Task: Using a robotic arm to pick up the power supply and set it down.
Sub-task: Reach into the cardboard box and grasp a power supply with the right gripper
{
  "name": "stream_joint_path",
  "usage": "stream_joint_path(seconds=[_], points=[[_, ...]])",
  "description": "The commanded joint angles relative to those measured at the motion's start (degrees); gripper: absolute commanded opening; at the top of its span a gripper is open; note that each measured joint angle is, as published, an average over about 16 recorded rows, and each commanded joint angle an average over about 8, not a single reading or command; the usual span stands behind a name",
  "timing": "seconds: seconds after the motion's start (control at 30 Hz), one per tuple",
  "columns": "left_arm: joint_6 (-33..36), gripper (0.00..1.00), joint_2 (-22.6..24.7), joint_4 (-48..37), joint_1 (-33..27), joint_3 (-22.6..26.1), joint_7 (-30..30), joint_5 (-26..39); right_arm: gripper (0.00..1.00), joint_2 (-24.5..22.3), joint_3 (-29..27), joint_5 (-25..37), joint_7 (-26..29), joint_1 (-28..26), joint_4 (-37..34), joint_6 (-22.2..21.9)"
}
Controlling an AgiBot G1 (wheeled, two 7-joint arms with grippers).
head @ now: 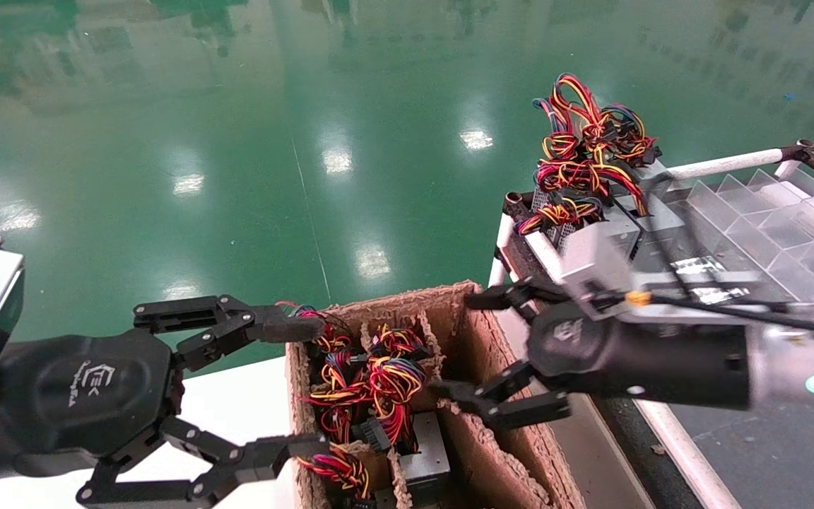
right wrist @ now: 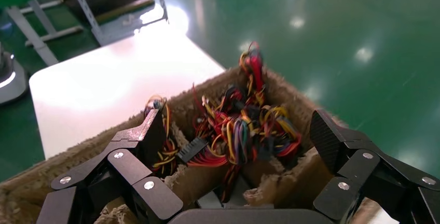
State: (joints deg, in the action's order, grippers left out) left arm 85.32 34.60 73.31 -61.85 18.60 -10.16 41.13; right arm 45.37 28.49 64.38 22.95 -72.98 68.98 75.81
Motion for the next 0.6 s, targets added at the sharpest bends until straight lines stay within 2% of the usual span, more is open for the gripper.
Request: stream_joint_path(seconds=[0.03, 0.23, 0.6], points=[[0.00, 1.00, 0.00, 0.00, 0.00, 0.01, 0.00, 0.00, 1.00, 1.71, 1.64, 2.25, 1.25, -1.09, -0.92, -0.23], [-0.01, 1.00, -0.01, 0.00, -0.01, 0.02, 0.01, -0.02, 1.00, 4.75, 4.14, 5.34, 1.78, -2.51, -3.27, 0.28], [-0.02, 1.00, -0.02, 0.00, -0.01, 0.06, 0.03, -0.04, 1.00, 7.85, 6.43, 7.11, 1.04, -3.05, -7.10, 1.95]])
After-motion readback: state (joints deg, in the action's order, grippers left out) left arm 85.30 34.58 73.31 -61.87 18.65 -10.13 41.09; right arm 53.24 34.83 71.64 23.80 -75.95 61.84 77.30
